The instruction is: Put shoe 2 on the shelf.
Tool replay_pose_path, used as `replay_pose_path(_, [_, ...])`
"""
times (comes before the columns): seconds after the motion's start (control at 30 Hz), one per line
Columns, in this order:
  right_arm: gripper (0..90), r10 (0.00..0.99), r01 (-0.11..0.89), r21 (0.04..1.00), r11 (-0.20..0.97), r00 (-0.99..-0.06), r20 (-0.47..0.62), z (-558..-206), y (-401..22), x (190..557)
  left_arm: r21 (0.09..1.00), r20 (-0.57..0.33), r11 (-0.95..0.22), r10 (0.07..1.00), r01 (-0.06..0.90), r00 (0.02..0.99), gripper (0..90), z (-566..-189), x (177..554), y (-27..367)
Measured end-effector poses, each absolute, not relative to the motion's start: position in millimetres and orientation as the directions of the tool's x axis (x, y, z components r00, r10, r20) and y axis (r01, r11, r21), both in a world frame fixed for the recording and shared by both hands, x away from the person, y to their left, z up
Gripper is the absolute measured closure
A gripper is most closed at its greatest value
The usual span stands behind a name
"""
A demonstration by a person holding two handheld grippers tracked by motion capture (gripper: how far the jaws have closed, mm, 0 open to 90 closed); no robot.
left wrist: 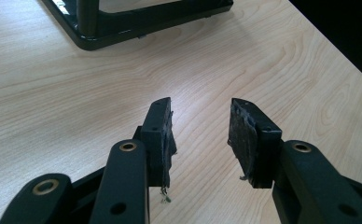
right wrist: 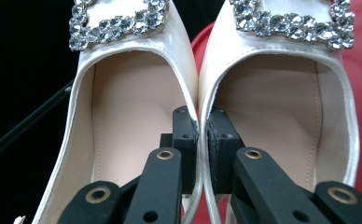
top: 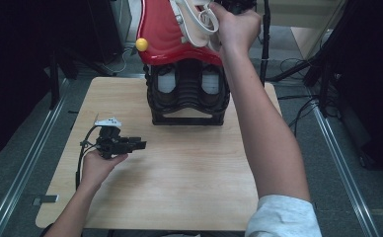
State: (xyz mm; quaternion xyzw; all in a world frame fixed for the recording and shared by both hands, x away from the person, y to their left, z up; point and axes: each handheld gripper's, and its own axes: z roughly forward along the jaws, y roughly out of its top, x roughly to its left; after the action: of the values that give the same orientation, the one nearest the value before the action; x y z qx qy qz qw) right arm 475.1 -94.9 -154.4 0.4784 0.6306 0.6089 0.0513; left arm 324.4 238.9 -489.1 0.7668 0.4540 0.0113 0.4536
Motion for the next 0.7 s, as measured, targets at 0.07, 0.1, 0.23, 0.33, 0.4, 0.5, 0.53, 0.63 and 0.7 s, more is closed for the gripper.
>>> replay_pose_path(0.07, [85.1,0.681,0.537,0.815,-0.218,-0.515,0.521,-156.3,-94.0,480.0,0.705,-0.399,-0.177,0.702,0.687,0.59,59.8,-489.0,324.3,239.0])
replay_pose_path(0.1, [85.1,0.686,0.534,0.815,-0.223,-0.508,0.521,-158.0,-93.9,482.9,0.707,-0.397,-0.176,0.703,0.685,0.59,59.9,-489.1,324.2,239.0])
replay_pose_path(0.23, [85.1,0.724,0.532,0.807,-0.258,-0.447,0.526,-163.4,-94.8,492.4,0.706,-0.406,-0.164,0.703,0.689,0.584,60.1,-489.7,325.2,240.8])
replay_pose_path(0.33, [85.0,0.758,0.525,0.809,-0.265,-0.404,0.511,-167.0,-93.9,496.2,0.706,-0.411,-0.163,0.698,0.689,0.586,60.1,-489.8,325.7,240.4])
replay_pose_path(0.4, [84.9,0.778,0.511,0.814,-0.276,-0.378,0.501,-169.9,-93.7,499.0,0.704,-0.409,-0.172,0.696,0.689,0.591,60.1,-490.2,325.4,237.8])
replay_pose_path(0.5, [84.9,0.793,0.511,0.808,-0.295,-0.341,0.505,-173.4,-91.3,504.4,0.705,-0.403,-0.18,0.695,0.686,0.596,60.1,-490.0,324.4,234.2])
replay_pose_path(0.53, [84.9,0.792,0.516,0.801,-0.305,-0.33,0.514,-174.7,-90.4,506.1,0.705,-0.402,-0.186,0.691,0.685,0.601,60.1,-489.8,324.5,234.0])
replay_pose_path(0.63, [84.9,0.785,0.524,0.784,-0.334,-0.306,0.539,-176.3,-86.8,508.6,0.704,-0.404,-0.184,0.69,0.685,0.6,60.1,-489.9,324.5,234.2])
replay_pose_path(0.7, [84.8,0.804,0.508,0.8,-0.318,-0.302,0.512,-175.9,-83.4,509.5,0.705,-0.407,-0.179,0.69,0.686,0.599,60.1,-489.8,324.5,234.4])
